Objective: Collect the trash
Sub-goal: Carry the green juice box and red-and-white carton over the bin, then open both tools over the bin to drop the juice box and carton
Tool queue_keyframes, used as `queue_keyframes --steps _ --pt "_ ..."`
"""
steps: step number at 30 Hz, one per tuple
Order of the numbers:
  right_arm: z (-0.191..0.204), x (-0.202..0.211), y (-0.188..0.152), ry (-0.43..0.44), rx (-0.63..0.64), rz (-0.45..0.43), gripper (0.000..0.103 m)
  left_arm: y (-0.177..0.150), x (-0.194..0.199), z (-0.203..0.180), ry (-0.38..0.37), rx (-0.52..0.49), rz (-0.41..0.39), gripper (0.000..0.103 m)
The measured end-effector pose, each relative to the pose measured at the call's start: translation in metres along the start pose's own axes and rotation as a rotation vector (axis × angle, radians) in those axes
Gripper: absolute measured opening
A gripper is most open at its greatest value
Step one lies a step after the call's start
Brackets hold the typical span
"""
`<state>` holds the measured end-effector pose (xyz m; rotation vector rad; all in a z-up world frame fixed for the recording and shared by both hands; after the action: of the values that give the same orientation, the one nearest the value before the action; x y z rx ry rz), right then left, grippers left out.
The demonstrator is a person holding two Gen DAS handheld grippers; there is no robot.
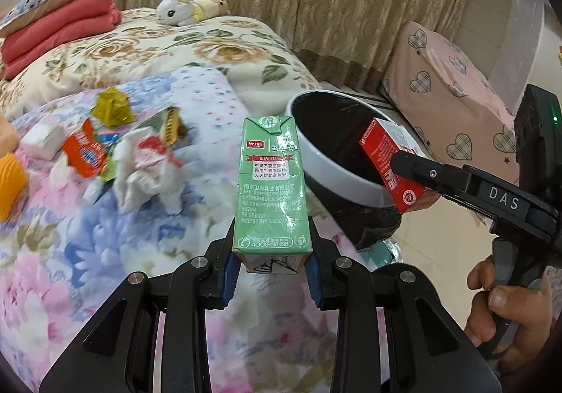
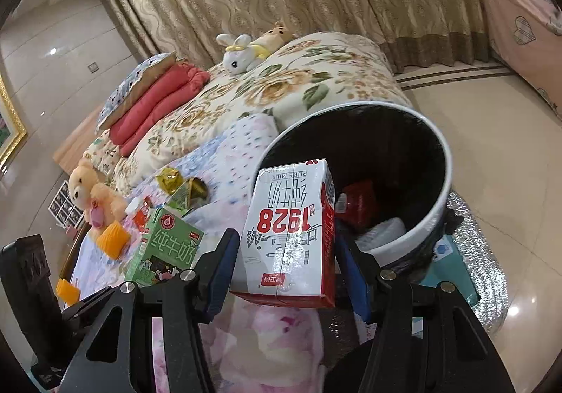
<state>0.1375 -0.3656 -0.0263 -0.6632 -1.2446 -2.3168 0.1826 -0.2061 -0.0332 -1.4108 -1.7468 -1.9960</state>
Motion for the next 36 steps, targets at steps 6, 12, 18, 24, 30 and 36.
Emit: queue_keyframes --steps 6,12,18,24,30,36 --pt "-0.014 0.002 0.011 -0.015 -0.014 -0.013 0.057 0.014 -0.013 -0.014 -0.021 -0.025 0.009 0.03" --pt "-0.028 0.0 0.019 -0.029 -0.025 -0.015 0.057 0.03 -0.023 -0.028 -0.033 -0.053 0.006 0.03" --pt "-0.038 -0.006 0.027 -0.03 -0.038 -0.004 0.057 0.046 -0.034 -0.038 -0.041 -0.073 0.005 0.03" --pt "-0.044 -0.013 0.034 -0.032 -0.044 0.005 0.057 0.058 -0.049 -0.043 -0.051 -0.079 0.018 0.03" --pt "-0.052 -0.023 0.04 -0.038 -0.053 0.028 0.057 0.066 -0.06 -0.048 -0.056 -0.091 0.034 0.03" --pt "-0.06 -0.031 0.044 -0.042 -0.064 0.041 0.057 0.071 -0.069 -0.051 -0.055 -0.105 0.041 0.03"
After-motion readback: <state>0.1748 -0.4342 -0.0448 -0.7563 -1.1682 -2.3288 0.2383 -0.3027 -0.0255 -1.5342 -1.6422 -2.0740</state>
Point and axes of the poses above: each gripper's, at about its wrist camera, not at the fingertips, and x roughly against the way its jaws point, z to its left, y to its top, the point moved 3 cm from there along -x, roughly the way its jaws point, and after that the axes turned 5 degrees about -x, right-handed, at the moved point
